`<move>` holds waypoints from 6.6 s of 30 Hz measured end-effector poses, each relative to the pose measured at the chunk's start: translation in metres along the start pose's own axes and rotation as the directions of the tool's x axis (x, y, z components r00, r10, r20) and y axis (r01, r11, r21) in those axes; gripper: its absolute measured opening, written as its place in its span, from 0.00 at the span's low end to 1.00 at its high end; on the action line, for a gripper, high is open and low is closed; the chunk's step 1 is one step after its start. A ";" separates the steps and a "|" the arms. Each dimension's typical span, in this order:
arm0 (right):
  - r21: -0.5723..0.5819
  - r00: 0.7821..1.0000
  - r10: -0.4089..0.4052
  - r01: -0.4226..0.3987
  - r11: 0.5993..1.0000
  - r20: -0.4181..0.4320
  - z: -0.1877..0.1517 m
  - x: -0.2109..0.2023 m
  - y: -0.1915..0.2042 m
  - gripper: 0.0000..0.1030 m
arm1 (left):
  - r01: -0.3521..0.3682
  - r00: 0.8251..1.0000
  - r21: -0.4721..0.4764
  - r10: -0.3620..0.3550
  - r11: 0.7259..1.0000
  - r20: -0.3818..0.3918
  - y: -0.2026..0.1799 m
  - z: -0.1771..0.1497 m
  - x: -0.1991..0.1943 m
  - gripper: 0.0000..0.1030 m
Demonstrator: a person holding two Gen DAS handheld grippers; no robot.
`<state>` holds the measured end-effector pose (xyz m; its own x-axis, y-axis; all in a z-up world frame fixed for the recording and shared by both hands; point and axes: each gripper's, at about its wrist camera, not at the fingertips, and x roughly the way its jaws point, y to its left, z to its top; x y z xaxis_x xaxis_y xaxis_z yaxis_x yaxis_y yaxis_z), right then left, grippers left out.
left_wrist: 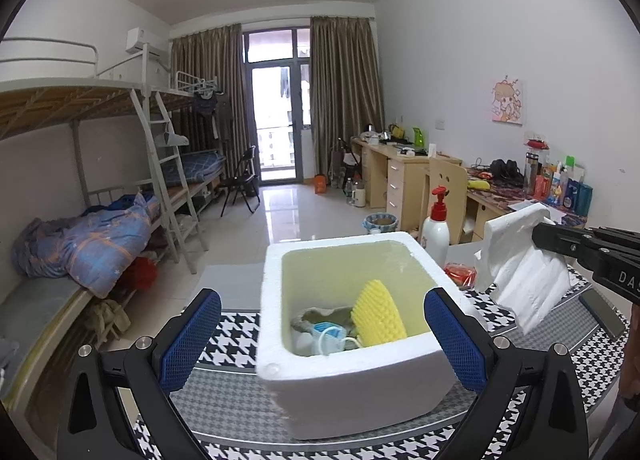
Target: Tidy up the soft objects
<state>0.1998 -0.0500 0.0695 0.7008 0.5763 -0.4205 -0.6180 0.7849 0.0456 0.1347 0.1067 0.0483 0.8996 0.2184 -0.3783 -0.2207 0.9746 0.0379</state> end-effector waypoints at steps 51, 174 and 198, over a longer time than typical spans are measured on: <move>-0.022 0.985 0.078 -0.083 0.996 -0.151 0.017 0.093 0.058 0.04 | -0.113 0.993 -0.067 0.112 0.991 -0.025 0.069 -0.036 -0.011 0.99; -0.014 0.965 -0.200 0.205 0.979 0.172 -0.066 -0.104 0.022 0.96 | -0.011 0.979 -0.010 0.012 1.000 0.201 -0.046 -0.046 -0.122 0.99; 0.000 0.965 -0.181 0.184 0.983 0.191 -0.095 -0.117 0.022 0.96 | -0.034 0.973 -0.011 0.036 0.999 0.226 -0.050 -0.068 -0.133 0.99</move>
<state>0.0700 -0.1218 0.0335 0.8559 0.4575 -0.2412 -0.4783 0.8776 -0.0324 0.0010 0.0254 0.0340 0.9529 0.2588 -0.1579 -0.2555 0.9659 0.0411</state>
